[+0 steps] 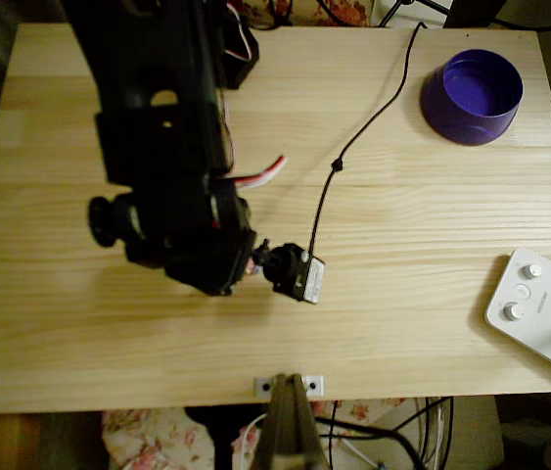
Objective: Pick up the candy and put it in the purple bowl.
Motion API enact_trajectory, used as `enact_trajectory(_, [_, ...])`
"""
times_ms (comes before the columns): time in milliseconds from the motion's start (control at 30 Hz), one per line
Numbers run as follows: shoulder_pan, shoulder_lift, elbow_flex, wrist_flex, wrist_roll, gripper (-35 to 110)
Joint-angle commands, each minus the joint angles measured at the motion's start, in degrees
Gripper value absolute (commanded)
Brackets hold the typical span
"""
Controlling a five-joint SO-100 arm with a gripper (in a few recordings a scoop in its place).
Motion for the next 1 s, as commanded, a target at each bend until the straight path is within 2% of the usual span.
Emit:
enact_trajectory(0, [-0.4,1.9,-0.2,0.4,-0.3,20])
enact_trajectory(233, [-0.4,1.7,-0.1,0.7,-1.1,17])
enact_trajectory(500, [-0.7,1.8,-0.2,-0.3,2.2,10])
enact_trajectory(967, [-0.5,4.8,1.0,-0.4,5.6,7])
